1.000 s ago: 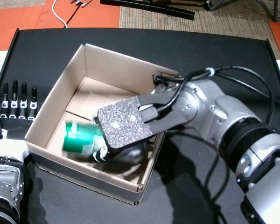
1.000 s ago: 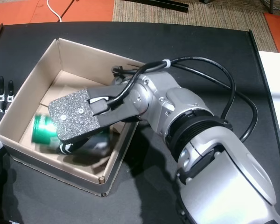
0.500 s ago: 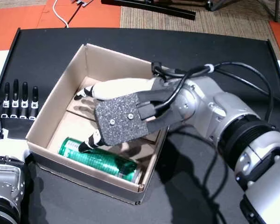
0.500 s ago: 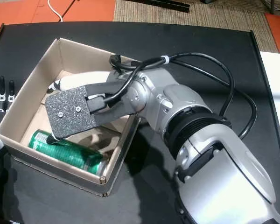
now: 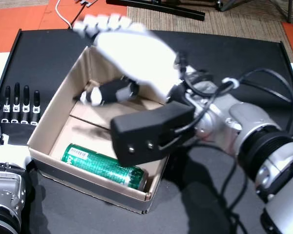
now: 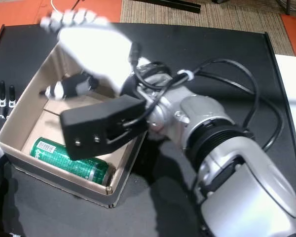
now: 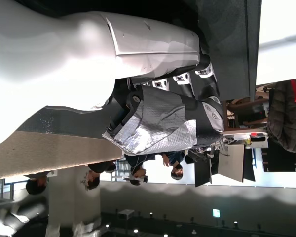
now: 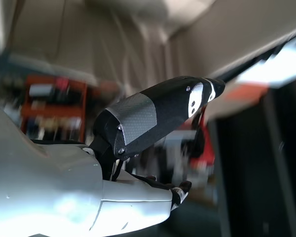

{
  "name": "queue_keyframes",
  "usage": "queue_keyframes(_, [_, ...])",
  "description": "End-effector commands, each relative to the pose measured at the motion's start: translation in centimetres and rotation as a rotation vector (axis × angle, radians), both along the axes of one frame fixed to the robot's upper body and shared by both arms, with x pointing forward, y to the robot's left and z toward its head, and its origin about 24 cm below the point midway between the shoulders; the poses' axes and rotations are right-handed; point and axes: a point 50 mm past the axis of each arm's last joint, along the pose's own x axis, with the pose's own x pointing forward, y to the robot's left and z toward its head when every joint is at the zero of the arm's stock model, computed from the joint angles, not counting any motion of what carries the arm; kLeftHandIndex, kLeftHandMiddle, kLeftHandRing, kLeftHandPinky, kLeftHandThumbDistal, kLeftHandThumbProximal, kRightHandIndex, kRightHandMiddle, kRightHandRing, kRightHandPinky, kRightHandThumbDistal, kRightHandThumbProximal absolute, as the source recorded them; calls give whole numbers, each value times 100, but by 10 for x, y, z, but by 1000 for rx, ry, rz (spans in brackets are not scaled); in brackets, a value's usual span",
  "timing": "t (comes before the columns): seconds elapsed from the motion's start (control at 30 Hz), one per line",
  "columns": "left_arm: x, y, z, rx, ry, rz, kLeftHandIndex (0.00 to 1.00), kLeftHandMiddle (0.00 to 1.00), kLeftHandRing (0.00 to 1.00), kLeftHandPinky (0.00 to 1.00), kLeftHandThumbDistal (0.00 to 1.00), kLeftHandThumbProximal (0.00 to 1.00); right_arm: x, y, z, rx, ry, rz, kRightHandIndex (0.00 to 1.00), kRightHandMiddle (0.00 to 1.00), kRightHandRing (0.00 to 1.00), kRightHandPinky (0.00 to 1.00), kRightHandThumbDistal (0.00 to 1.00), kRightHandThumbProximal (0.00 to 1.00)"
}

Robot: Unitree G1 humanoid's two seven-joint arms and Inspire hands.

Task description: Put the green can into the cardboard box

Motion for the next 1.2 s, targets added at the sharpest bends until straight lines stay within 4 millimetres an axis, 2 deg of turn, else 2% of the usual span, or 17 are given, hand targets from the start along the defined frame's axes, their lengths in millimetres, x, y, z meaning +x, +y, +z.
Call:
queue_keyframes(0.0, [-22, -7, -31, -18, 148, -21, 52, 56, 67, 81, 0, 56, 1, -11, 15, 78, -151, -1, 100, 100, 100, 100, 99, 46])
queue_keyframes(0.2, [-21, -7, -30, -15, 159, -18, 51, 54, 65, 78, 0, 54, 3, -31, 39, 155, -341, -21, 100, 100, 100, 100, 100, 44])
queue_keyframes(0.27, [-22, -6, -31, -25, 160, -14, 49, 52, 63, 76, 0, 50, 5, -43, 50, 164, -419, -44, 100, 100, 100, 98, 100, 37])
queue_keyframes(0.4, [-22, -7, -31, -36, 167, -5, 52, 54, 66, 75, 0, 49, 6, -64, 66, 178, -528, -93, 100, 100, 98, 97, 100, 41])
queue_keyframes(0.47, [-22, -7, -31, -28, 163, -11, 54, 54, 66, 75, 0, 50, 7, -81, 76, 213, -586, -133, 100, 100, 97, 96, 99, 44])
queue_keyframes(0.67, [-22, -7, -31, -17, 164, -20, 53, 54, 65, 78, 0, 53, -1, -142, 94, 283, -687, -281, 100, 100, 96, 96, 100, 37])
queue_keyframes(0.73, [-22, -7, -31, -14, 163, -21, 53, 54, 66, 78, 0, 53, -4, -151, 94, 289, -693, -293, 100, 100, 96, 96, 100, 36])
queue_keyframes(0.8, [-23, -6, -32, -9, 159, -26, 51, 55, 66, 79, 0, 54, -15, -174, 90, 313, -709, -325, 100, 100, 95, 97, 100, 41])
queue_keyframes(0.87, [-24, -6, -32, 1, 157, -33, 51, 55, 66, 79, 0, 55, -32, -194, 85, 347, -701, -330, 100, 99, 96, 97, 100, 39])
queue_keyframes(0.93, [-24, -6, -32, 5, 157, -34, 51, 54, 66, 79, 0, 55, -42, -199, 83, 361, -686, -326, 100, 99, 97, 97, 100, 38])
queue_keyframes(1.07, [-25, -5, -33, -12, 153, -25, 53, 55, 67, 80, 0, 55, -86, -218, 66, 343, -616, -324, 97, 96, 97, 97, 100, 37])
queue_keyframes(1.13, [-25, -4, -33, -9, 151, -28, 53, 55, 67, 81, 0, 55, -104, -219, 54, 372, -543, -303, 95, 96, 98, 98, 93, 37])
queue_keyframes(1.17, [-25, -4, -33, -8, 149, -30, 53, 55, 67, 81, 0, 55, -112, -218, 47, 398, -485, -286, 90, 95, 98, 98, 89, 40])
